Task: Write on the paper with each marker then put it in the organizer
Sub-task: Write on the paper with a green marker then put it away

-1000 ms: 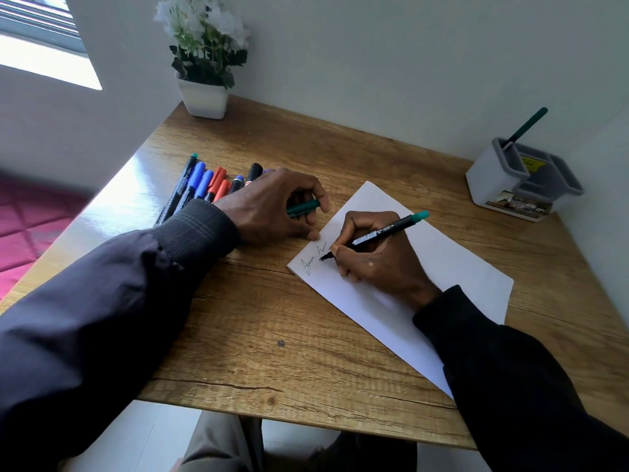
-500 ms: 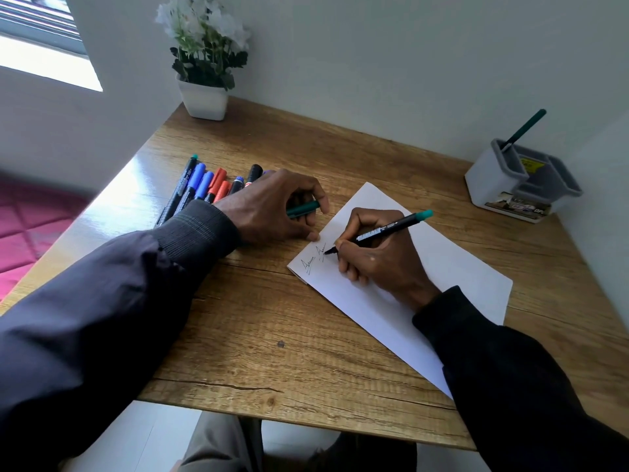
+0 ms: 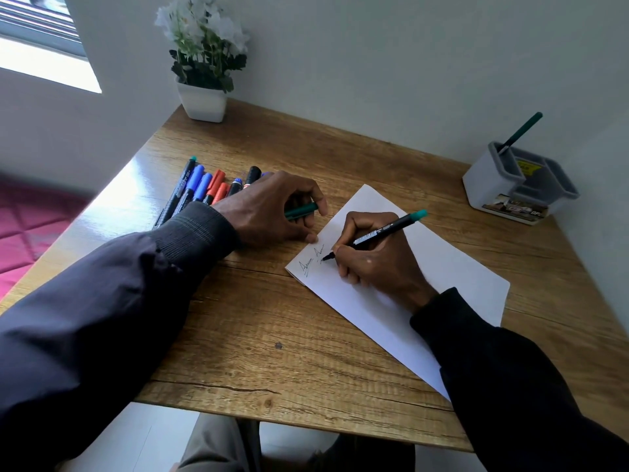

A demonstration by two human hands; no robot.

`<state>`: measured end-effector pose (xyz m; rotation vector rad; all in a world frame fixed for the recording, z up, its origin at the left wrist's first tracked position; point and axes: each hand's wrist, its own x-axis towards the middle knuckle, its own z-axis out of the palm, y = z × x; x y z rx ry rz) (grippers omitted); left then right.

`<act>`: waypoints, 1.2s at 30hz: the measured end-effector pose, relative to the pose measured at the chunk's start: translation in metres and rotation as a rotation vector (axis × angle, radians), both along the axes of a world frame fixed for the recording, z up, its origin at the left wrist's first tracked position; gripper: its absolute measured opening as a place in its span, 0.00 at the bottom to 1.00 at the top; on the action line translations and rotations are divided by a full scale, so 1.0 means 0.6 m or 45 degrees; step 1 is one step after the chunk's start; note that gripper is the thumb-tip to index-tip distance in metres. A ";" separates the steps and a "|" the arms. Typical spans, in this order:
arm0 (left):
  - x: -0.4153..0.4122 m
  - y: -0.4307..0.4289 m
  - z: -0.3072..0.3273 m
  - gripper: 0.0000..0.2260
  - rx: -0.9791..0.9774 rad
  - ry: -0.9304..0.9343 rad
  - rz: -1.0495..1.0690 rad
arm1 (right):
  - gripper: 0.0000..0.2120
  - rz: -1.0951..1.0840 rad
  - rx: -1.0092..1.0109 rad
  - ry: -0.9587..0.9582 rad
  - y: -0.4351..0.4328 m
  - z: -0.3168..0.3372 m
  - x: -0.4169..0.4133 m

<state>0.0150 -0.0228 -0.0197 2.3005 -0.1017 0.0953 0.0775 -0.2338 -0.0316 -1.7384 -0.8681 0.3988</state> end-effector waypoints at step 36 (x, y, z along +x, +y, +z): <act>-0.001 -0.003 0.011 0.07 -0.340 -0.179 0.046 | 0.11 -0.008 0.545 0.187 -0.009 0.008 0.042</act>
